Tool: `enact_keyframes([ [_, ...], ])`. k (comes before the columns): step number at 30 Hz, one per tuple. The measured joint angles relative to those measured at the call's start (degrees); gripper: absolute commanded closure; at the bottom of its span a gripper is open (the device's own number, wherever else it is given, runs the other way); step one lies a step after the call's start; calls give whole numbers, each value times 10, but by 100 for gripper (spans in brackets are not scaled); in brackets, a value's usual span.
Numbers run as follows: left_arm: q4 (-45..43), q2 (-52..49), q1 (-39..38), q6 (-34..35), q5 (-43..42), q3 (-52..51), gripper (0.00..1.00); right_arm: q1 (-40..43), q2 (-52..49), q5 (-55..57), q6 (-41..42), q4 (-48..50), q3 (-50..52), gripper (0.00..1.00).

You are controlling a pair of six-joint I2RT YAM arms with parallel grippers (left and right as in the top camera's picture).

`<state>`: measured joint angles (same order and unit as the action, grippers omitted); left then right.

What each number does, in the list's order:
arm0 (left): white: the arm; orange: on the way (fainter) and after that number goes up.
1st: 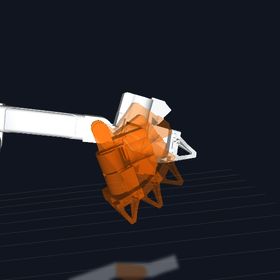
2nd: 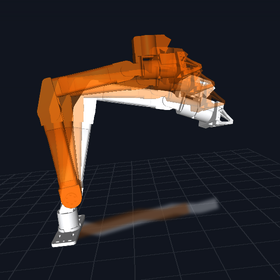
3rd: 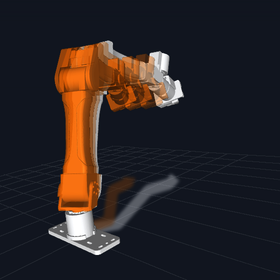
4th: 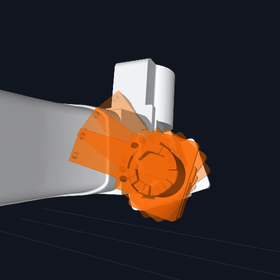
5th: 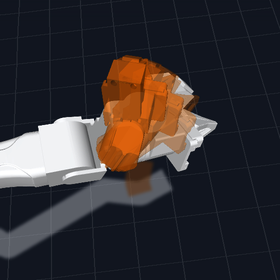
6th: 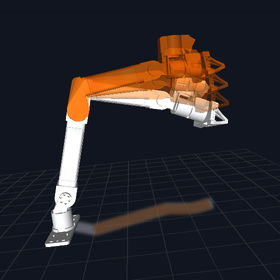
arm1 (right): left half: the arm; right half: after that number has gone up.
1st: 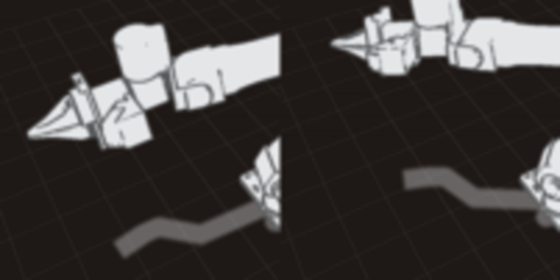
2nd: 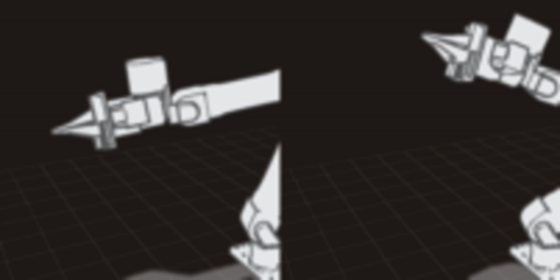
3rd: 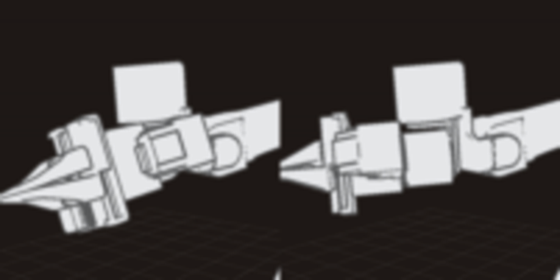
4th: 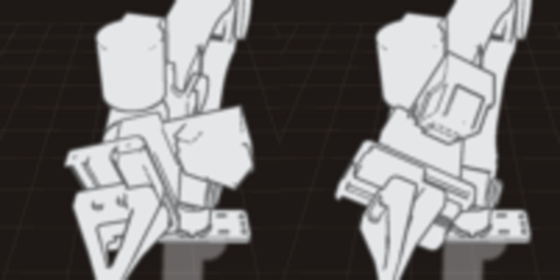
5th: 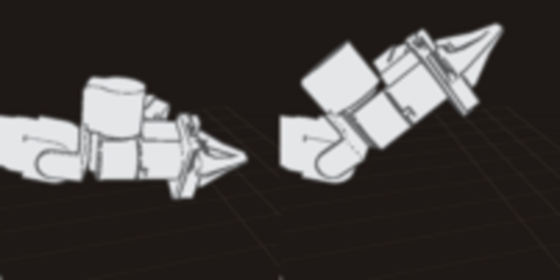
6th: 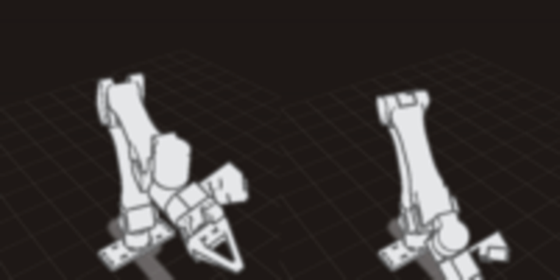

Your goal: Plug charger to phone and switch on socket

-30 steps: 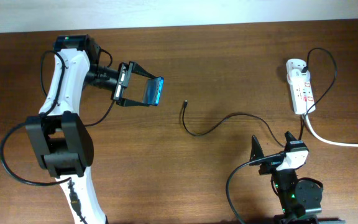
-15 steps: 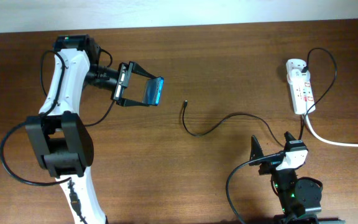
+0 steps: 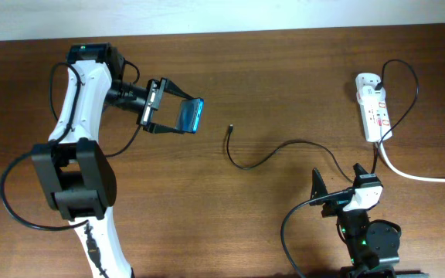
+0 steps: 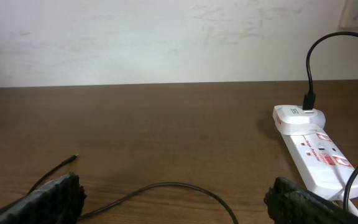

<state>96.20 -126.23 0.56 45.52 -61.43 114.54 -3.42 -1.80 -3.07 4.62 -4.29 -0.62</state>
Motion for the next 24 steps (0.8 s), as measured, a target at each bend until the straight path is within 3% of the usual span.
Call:
enact_keyframes([
  [24, 0, 0, 0, 0, 3, 0, 100, 0, 0, -11, 31, 0, 0, 2],
])
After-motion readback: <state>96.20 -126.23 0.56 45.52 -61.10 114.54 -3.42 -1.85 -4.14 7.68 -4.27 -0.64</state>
